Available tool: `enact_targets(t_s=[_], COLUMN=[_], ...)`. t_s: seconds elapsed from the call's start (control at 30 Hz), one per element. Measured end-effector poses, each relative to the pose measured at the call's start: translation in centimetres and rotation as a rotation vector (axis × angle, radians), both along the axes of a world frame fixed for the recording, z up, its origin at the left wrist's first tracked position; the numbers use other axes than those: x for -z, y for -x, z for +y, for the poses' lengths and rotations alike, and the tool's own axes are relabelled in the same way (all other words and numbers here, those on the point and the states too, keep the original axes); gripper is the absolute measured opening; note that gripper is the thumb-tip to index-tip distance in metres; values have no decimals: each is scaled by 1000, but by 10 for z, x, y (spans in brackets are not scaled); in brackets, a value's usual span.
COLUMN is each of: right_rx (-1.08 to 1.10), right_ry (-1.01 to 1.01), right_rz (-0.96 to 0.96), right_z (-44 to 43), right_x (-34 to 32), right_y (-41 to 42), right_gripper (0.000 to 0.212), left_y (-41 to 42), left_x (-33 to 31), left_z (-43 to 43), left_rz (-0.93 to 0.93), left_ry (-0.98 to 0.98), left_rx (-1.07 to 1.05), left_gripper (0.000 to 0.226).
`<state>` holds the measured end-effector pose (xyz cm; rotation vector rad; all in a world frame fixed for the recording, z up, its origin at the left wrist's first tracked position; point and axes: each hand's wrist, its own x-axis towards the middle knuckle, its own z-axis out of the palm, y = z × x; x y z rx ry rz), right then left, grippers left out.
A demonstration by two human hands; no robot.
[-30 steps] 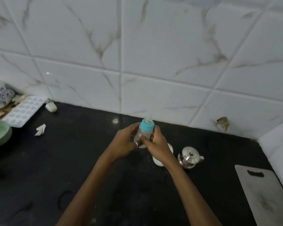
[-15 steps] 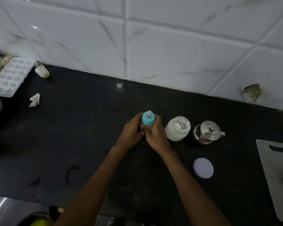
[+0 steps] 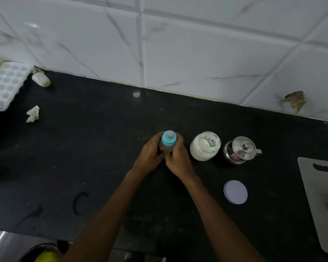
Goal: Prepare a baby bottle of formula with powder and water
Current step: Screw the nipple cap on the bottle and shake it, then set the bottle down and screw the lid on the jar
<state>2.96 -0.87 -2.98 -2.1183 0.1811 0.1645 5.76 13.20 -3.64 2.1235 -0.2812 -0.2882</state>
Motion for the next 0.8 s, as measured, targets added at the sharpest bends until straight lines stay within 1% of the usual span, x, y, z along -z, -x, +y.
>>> enact_targets(t_s=[0.13, 0.2, 0.4, 0.47, 0.57, 0.67, 0.73, 0.8], right_rx=[9, 14, 13, 24, 37, 74, 93, 96], right_ry=[-7, -10, 22, 33, 94, 168, 293, 439], right_rz=[23, 29, 19, 13, -42, -85, -116, -108], right_z=[-2, -4, -22, -35, -63, -98, -120, -140], right_x=[-1, -5, -21, -27, -34, -35, -31, -25], right_y=[7, 16, 62, 82, 113, 145, 162, 175], right_gripper=[90, 91, 74, 64, 50, 47, 50, 56], left_y=[6, 15, 63, 83, 111, 137, 152, 165], left_x=[0, -4, -18, -26, -32, -32, -30, -29], left_z=[0, -1, -17, -31, -53, -82, -101, -119], left_rz=[53, 50, -13, -13, -38, -15, 0, -10], left_ry=[-90, -108, -148, -186, -232, -270, -277, -299], left_rx=[-22, -26, -141, -141, -69, 16, 46, 87], left_gripper=[95, 101, 94, 91, 86, 85, 86, 88])
